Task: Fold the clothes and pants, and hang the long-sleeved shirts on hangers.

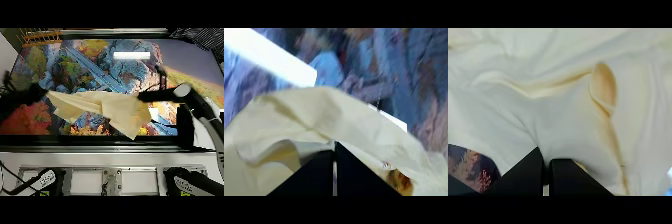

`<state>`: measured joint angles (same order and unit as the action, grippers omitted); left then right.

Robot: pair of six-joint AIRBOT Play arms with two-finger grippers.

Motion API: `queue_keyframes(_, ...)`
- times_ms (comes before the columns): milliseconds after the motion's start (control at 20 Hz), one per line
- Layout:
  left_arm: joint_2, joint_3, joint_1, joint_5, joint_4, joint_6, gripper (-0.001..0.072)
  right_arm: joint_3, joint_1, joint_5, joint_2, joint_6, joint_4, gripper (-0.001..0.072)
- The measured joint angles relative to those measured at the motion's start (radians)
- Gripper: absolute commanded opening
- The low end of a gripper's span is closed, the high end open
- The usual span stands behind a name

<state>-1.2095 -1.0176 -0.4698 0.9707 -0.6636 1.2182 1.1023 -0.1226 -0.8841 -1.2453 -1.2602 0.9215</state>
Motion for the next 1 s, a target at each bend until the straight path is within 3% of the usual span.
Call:
queue_keyframes(300, 0.322, -0.248, -0.031, 0.015, 0.003, 0.0, 0.0004, 0.433, 0.11, -0.105, 0.234, -0.066, 0.191, 0.0011)
queue_keyframes(600, 0.563, -0.202, -0.034, 0.016, -0.098, 0.011, 0.0003, 0.533, 0.138, -0.083, 0.39, -0.103, 0.232, 0.0012)
queue_keyframes(800, 0.63, -0.032, -0.032, 0.006, -0.167, 0.03, 0.0003, 0.542, 0.14, -0.078, 0.359, -0.148, 0.239, 0.0012)
queue_keyframes(1000, 0.571, 0.103, 0.014, -0.027, -0.19, 0.034, 0.0003, 0.544, 0.14, -0.072, 0.196, -0.165, 0.246, 0.002)
